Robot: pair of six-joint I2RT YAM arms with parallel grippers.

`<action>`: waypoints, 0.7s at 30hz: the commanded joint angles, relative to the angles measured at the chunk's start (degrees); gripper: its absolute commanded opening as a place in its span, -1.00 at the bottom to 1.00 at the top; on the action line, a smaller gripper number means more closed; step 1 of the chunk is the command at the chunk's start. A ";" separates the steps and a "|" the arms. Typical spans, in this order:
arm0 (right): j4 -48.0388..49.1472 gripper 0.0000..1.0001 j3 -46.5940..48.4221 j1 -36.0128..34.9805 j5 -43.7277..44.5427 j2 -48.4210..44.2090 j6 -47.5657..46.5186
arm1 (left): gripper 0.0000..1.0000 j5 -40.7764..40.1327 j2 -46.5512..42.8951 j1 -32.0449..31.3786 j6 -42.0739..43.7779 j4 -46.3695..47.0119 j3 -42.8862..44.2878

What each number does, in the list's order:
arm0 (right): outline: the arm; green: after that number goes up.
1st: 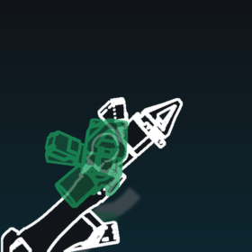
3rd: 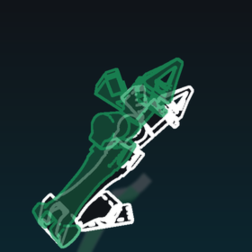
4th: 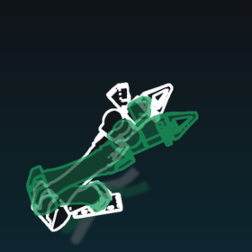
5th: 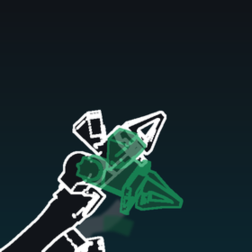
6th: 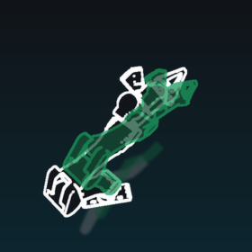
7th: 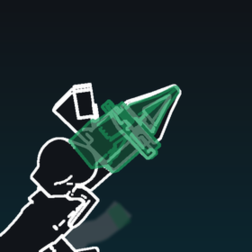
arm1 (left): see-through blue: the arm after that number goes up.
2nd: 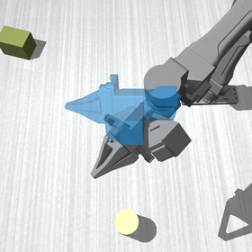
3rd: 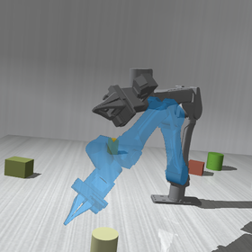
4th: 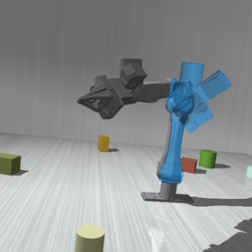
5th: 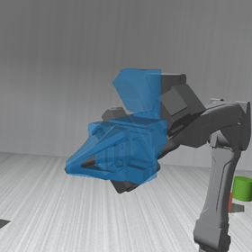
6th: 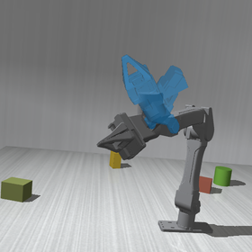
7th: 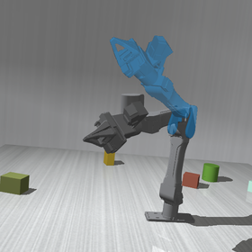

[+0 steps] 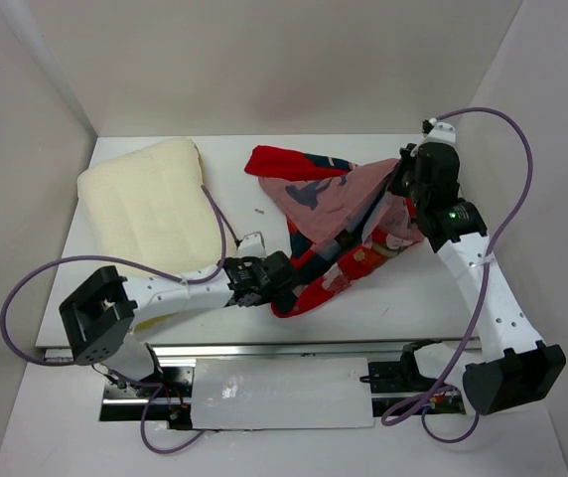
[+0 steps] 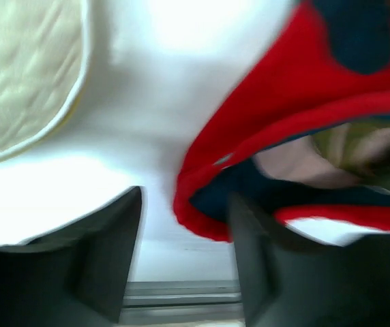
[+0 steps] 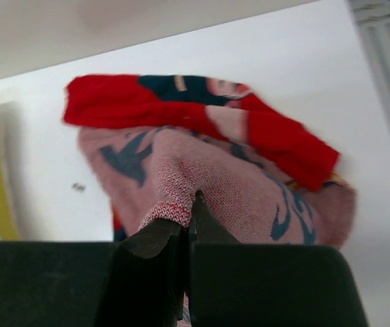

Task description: Put the pillow into the pillowcase

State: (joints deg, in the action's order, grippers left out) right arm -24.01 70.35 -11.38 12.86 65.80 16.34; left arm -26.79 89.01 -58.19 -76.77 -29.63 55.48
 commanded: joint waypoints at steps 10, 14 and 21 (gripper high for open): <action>2.83 -1.00 4.27 -3.03 -24.98 -3.57 -5.35 | 1.00 4.71 -7.64 0.19 51.25 28.80 2.52; 2.21 -1.00 4.27 -3.56 -25.69 -4.72 -5.35 | 1.00 5.35 1.23 0.71 61.47 32.79 9.97; -0.77 -1.00 4.80 -4.09 -25.08 -7.61 -5.35 | 1.00 3.50 17.93 4.66 60.17 22.96 27.73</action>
State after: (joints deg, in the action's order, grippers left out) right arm -25.39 71.77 -14.57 -10.81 60.84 11.86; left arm -21.78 103.59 -55.86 -19.14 -4.69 78.22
